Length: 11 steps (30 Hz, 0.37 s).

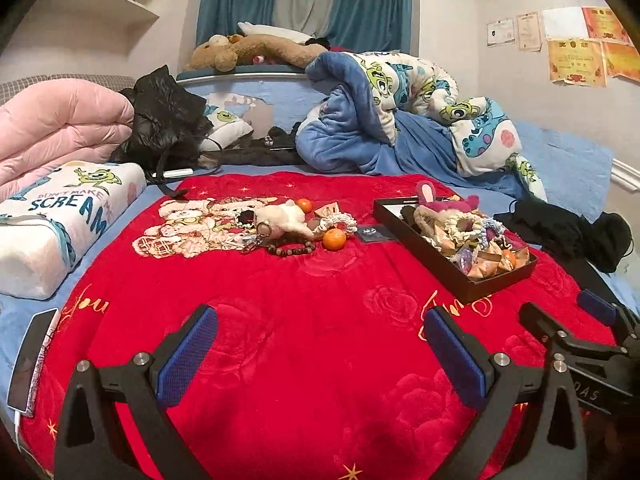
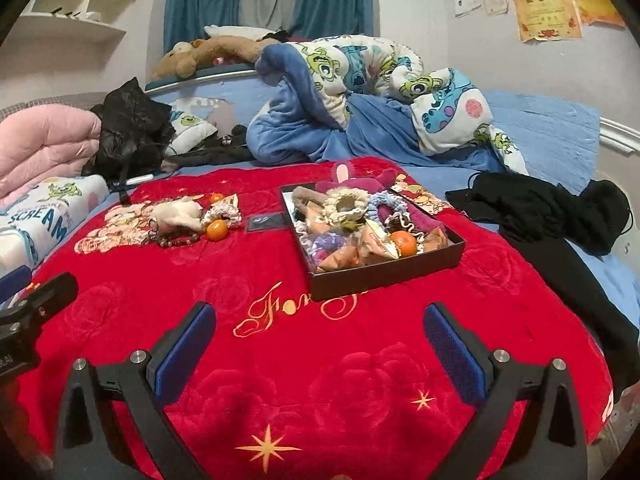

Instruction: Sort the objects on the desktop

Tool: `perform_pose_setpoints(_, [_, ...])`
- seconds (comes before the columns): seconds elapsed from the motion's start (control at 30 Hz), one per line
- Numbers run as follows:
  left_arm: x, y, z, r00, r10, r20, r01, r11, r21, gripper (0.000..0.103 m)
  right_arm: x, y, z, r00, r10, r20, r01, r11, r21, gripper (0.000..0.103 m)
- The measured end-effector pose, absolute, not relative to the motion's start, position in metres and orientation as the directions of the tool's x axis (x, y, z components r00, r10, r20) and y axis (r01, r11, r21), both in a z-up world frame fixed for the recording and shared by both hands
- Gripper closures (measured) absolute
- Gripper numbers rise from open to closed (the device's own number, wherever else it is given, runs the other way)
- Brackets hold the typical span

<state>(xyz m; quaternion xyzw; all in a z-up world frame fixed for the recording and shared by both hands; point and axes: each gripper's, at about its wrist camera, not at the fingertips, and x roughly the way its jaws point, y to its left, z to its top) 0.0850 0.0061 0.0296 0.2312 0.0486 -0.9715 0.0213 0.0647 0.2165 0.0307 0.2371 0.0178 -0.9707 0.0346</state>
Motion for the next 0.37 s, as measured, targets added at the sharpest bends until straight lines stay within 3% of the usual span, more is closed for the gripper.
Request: perform_pose_setpoints(0.37, [0.0891,0.0067,0.0311,-0.900,0.006,-0.437,0.035,-0.996,-0.085,0.000,0.0626,0.2137,0.0298,-0.880,-0.063,-0.471,0.080,-0.997,-0.015,0.000])
